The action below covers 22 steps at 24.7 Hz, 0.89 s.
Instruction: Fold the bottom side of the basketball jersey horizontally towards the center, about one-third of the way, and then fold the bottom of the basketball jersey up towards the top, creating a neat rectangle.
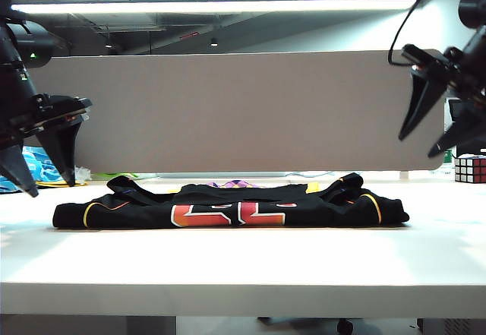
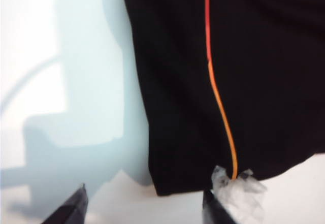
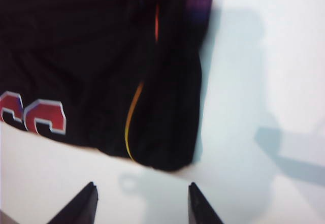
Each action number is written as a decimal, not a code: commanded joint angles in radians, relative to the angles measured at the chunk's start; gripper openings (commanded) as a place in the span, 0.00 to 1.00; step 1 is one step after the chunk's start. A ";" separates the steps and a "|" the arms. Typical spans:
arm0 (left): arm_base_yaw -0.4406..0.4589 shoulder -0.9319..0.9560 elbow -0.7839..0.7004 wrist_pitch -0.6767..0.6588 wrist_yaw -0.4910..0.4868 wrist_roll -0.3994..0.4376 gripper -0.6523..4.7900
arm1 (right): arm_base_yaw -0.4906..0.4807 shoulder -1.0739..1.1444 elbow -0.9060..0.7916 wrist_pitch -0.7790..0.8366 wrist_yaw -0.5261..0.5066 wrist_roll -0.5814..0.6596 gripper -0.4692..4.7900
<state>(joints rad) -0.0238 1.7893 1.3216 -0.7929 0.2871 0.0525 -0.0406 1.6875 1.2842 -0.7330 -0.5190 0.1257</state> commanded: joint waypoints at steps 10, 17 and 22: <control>-0.005 0.054 0.002 0.032 0.092 0.020 0.64 | 0.002 0.020 -0.216 0.255 -0.069 0.070 0.62; -0.005 0.113 0.002 0.031 0.100 0.022 0.64 | 0.032 0.098 -0.214 0.348 -0.090 0.115 0.62; -0.005 0.127 0.002 0.034 0.103 0.022 0.64 | 0.064 0.146 -0.214 0.365 -0.087 0.128 0.62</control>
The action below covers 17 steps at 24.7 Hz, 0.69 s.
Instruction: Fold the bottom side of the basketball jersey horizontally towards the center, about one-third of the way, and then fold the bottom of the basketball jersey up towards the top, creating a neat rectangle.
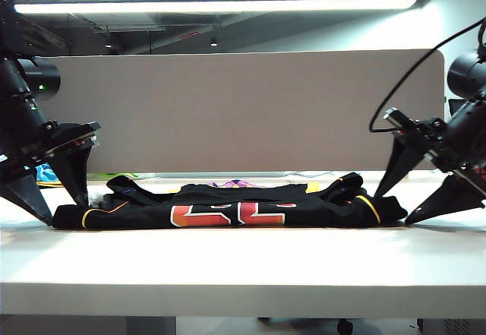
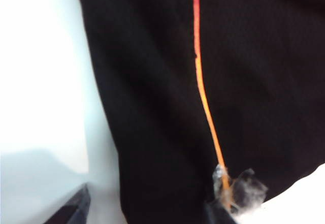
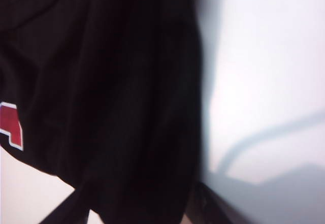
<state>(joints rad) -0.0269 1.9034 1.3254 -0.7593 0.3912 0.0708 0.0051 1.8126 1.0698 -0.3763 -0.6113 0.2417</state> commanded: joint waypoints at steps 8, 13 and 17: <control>-0.007 0.017 -0.002 0.017 0.107 0.000 0.62 | 0.063 0.047 0.000 0.022 0.008 0.021 0.60; -0.009 0.017 -0.002 0.053 0.203 0.004 0.18 | 0.063 0.047 0.000 0.044 0.010 0.020 0.12; -0.007 0.008 -0.002 -0.005 0.210 0.014 0.11 | 0.063 0.024 0.007 0.003 0.006 0.008 0.07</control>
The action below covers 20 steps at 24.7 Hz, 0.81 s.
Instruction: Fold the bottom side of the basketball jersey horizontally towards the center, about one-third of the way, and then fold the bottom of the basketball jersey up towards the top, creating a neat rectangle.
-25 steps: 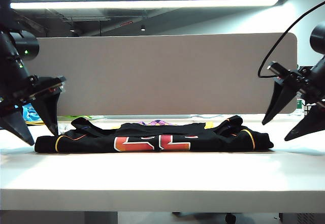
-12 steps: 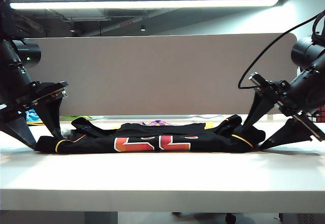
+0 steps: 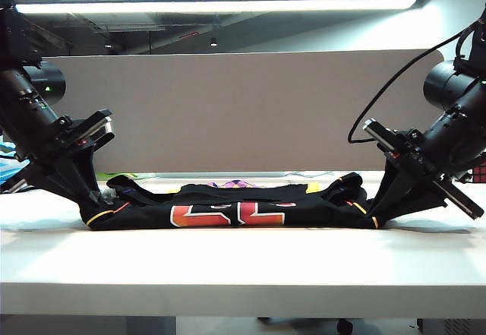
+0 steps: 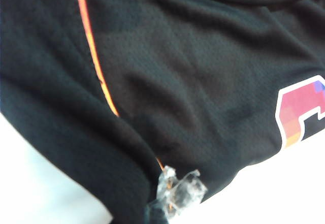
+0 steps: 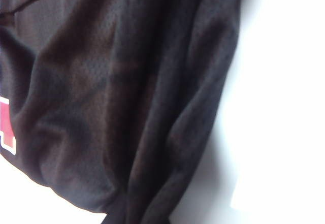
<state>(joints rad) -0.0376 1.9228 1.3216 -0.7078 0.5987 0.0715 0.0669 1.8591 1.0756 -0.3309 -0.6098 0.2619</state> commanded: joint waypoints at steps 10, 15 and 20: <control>-0.012 -0.392 0.002 -0.412 -0.181 0.091 0.11 | 0.007 -0.403 -0.006 -0.387 0.008 -0.119 0.07; -0.066 -0.560 0.002 -0.425 -0.221 0.085 0.11 | 0.007 -0.595 -0.005 -0.443 0.035 -0.131 0.07; -0.072 -0.521 0.002 -0.182 -0.249 0.025 0.11 | 0.000 -0.588 0.005 -0.210 0.103 -0.041 0.07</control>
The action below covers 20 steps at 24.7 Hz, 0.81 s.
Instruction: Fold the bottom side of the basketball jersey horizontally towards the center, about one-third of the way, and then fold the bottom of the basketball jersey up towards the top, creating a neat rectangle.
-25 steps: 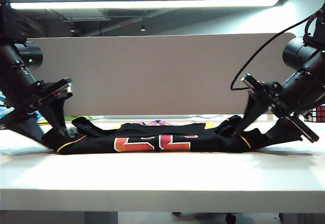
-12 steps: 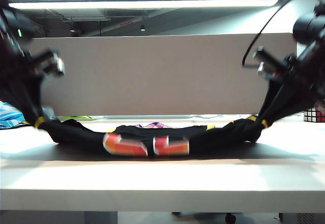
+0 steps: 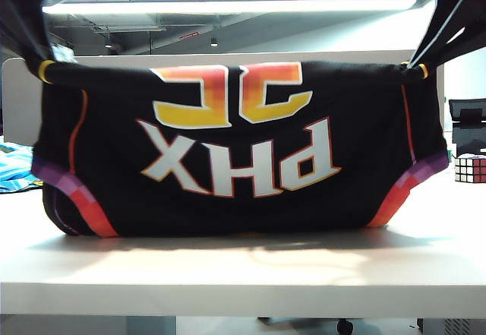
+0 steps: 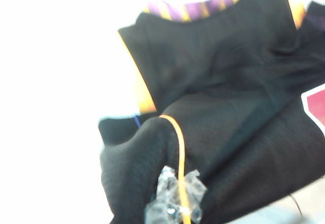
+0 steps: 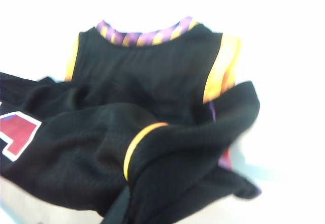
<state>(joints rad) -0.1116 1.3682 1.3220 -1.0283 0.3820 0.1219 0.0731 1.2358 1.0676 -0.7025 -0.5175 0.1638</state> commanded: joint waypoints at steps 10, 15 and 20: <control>0.013 0.215 0.004 0.436 -0.089 -0.077 0.11 | -0.010 0.364 0.243 0.268 0.025 0.076 0.07; 0.015 0.310 0.004 0.647 -0.158 -0.081 0.15 | -0.012 0.509 0.338 0.348 0.002 0.074 0.42; 0.042 0.328 0.045 0.811 -0.164 -0.078 0.68 | -0.043 0.552 0.394 0.418 -0.001 0.076 0.80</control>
<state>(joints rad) -0.0784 1.7058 1.3392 -0.2745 0.2157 0.0444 0.0391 1.8008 1.4445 -0.3309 -0.5129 0.2420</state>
